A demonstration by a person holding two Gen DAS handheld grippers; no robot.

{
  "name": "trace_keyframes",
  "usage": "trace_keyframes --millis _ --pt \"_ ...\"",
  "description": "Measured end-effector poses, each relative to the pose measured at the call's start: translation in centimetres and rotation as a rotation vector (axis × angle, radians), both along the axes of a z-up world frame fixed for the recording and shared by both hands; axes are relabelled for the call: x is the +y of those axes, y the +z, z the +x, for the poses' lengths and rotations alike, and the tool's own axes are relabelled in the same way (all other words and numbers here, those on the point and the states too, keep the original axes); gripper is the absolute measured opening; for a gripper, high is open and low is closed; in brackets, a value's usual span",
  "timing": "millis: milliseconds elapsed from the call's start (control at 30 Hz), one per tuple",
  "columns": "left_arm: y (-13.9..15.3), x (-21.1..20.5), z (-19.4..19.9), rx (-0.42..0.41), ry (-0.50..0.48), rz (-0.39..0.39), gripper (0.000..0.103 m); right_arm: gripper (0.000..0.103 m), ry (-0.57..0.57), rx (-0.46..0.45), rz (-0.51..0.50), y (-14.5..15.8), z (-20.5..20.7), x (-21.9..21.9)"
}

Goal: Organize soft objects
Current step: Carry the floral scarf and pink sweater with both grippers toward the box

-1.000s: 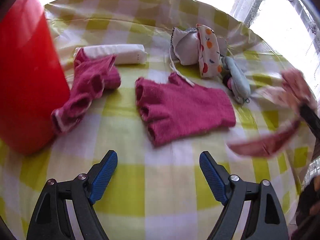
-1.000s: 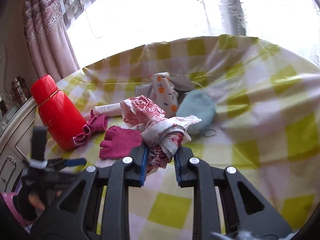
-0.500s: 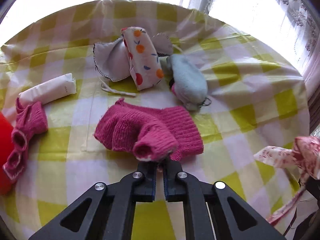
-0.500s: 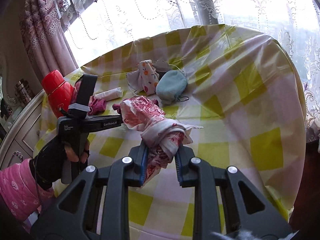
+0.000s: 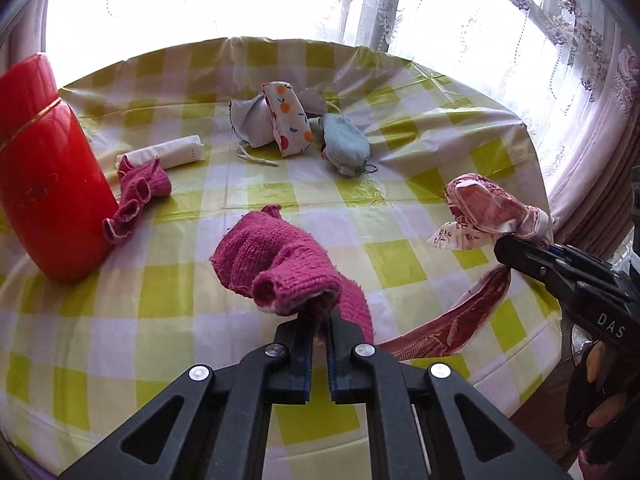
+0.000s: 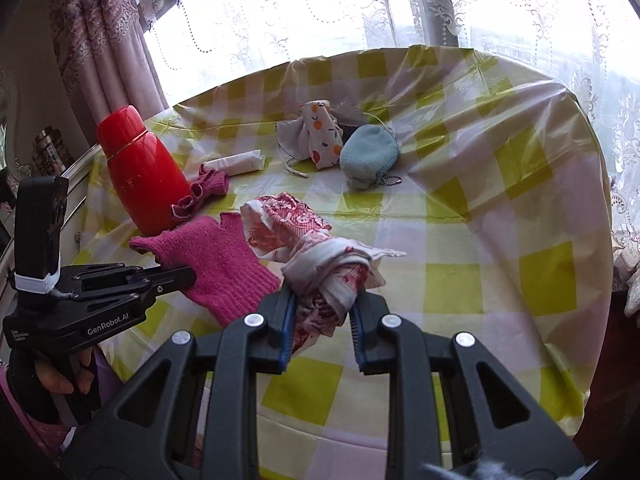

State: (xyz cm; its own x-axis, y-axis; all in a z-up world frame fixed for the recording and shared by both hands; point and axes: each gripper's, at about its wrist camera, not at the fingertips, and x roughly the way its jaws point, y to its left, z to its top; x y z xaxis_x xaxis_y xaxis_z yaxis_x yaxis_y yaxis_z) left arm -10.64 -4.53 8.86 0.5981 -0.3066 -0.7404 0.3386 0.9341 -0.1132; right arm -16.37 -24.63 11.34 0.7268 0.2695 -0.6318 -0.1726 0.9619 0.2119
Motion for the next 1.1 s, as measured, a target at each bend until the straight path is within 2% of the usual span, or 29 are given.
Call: trace_keyframes --millis 233,500,867,1100 --pt "2.5 1.3 -2.6 -0.061 -0.001 -0.009 0.006 0.028 0.021 -0.078 -0.027 3.7 -2.3 1.8" --pt "4.9 2.3 -4.6 -0.122 -0.006 -0.02 0.006 0.028 0.054 -0.135 -0.052 6.5 -4.0 3.6" --pt "7.4 3.9 -7.8 -0.203 -0.007 0.009 0.006 0.028 0.128 -0.191 -0.067 8.9 -5.7 6.1" --pt "8.9 6.6 -10.2 -0.288 0.049 0.046 0.006 0.028 0.201 -0.223 -0.061 9.8 -6.9 8.5"
